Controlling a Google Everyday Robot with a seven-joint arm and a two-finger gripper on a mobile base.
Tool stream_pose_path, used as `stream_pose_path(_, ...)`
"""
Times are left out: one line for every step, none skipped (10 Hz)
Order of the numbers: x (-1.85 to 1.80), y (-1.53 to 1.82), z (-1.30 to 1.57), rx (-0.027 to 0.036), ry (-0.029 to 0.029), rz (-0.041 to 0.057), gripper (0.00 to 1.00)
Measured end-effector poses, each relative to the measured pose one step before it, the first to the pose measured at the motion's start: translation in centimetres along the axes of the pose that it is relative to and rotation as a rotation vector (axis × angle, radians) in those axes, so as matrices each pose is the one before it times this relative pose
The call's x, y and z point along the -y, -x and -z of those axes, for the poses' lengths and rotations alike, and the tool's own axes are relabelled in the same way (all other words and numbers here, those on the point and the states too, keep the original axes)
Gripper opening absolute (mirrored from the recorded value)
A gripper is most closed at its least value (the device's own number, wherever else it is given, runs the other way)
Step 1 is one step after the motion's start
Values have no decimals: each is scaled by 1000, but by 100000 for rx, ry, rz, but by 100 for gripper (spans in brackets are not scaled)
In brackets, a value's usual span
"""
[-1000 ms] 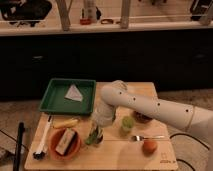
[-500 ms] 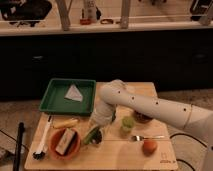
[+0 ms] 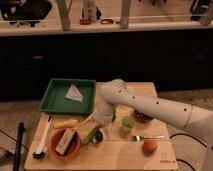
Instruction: Place pepper in metal cup
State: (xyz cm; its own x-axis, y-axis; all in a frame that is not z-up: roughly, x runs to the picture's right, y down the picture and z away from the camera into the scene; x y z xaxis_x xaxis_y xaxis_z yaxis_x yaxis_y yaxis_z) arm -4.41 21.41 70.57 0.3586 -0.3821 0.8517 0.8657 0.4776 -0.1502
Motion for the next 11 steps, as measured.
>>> stream_pose_path(-77, -61, 102, 9, -43, 117, 80)
stream_pose_path(-55, -49, 97, -13, -52, 118, 80)
stream_pose_path(-15, -21, 71, -22, -73, 144, 80)
stream_pose_path(-66, -28, 86, -35, -48, 37, 80)
stream_pose_path(-45, -28, 50, 26, -176, 40, 80)
stream_pose_path(-45, -3, 79, 55, -244, 35, 80)
stream_pose_path(-97, -33, 60, 48, -235, -45, 80)
stream_pose_path(-49, -10, 88, -32, -478, 75, 80)
stream_pose_path(-63, -25, 44, -82, -343, 46, 80)
stream_pose_path(7, 6, 18, -11, -126, 72, 80)
stream_pose_path(-102, 95, 203, -123, -1419, 1796, 80)
